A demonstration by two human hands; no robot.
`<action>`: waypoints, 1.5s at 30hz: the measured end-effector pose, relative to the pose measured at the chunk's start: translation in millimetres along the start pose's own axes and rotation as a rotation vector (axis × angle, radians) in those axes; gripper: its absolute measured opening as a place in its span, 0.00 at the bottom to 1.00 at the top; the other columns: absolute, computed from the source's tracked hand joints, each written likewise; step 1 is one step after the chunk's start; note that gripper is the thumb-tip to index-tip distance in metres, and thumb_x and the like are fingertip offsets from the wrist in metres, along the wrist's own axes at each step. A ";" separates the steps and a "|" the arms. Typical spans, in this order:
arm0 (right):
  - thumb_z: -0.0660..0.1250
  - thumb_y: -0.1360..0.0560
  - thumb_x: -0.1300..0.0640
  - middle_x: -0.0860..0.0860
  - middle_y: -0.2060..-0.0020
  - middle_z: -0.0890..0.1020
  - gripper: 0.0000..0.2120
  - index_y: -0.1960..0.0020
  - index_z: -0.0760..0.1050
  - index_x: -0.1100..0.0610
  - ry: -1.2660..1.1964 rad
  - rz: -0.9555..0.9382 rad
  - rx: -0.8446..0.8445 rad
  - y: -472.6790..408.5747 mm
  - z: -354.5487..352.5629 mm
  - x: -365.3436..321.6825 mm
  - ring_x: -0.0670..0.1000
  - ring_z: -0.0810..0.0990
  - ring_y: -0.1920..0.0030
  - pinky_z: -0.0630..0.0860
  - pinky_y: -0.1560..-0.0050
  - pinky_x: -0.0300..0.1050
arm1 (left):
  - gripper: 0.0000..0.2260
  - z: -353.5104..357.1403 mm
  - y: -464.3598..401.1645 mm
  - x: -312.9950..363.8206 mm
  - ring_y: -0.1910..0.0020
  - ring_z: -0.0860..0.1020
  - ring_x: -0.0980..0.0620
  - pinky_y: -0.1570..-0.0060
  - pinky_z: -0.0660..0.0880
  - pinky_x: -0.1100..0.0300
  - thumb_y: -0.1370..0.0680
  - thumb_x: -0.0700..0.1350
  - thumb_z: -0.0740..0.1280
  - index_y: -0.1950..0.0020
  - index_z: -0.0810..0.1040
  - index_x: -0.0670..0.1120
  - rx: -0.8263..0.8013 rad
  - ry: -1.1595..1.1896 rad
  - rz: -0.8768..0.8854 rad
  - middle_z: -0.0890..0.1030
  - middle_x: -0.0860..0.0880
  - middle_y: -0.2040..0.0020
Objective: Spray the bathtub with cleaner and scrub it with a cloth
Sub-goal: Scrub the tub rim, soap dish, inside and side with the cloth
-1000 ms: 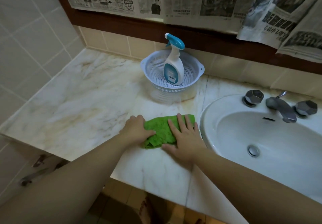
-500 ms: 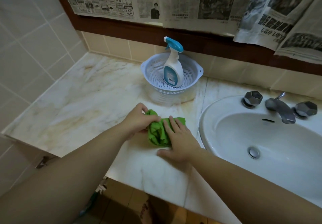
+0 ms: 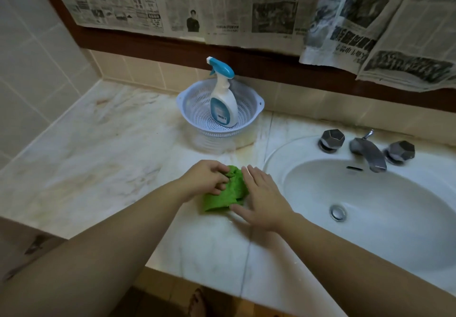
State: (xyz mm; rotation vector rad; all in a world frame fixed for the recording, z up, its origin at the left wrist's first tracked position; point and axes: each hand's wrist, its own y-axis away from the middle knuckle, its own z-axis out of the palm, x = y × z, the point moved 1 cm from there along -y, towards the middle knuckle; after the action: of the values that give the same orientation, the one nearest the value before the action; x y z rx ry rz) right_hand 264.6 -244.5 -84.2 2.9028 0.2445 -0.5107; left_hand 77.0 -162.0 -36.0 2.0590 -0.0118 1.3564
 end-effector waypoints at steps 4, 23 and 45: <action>0.51 0.25 0.29 0.53 0.16 0.49 0.46 0.16 0.44 0.53 -0.104 -0.069 0.037 -14.7 0.8 -19.7 0.53 0.47 0.17 0.48 0.18 0.53 | 0.19 -27.3 0.7 -21.6 0.54 0.81 0.57 0.44 0.80 0.59 0.25 0.35 0.74 0.35 0.82 0.48 0.030 -0.264 0.195 0.81 0.50 0.47; 0.58 0.22 0.33 0.51 0.17 0.52 0.33 0.21 0.62 0.47 -0.144 0.093 -0.029 -50.3 -5.8 -29.2 0.53 0.52 0.18 0.53 0.20 0.51 | 0.43 -44.9 -20.5 -71.3 0.49 0.75 0.58 0.48 0.72 0.62 0.36 0.70 0.76 0.28 0.72 0.48 0.124 -0.574 0.228 0.74 0.53 0.43; 0.51 0.24 0.27 0.44 0.17 0.51 0.29 0.26 0.60 0.33 0.304 -0.316 -0.090 -53.5 25.0 -57.6 0.67 0.50 0.20 0.58 0.31 0.76 | 0.17 -8.8 83.5 -127.4 0.55 0.78 0.53 0.53 0.73 0.64 0.27 0.43 0.75 0.40 0.76 0.54 0.612 -0.086 0.031 0.79 0.52 0.51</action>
State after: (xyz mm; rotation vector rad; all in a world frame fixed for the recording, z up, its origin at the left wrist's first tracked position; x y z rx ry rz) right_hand 192.8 -205.2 -95.2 2.8537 0.7567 -0.0923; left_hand -18.4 -265.4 -95.2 2.6231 0.3782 1.4063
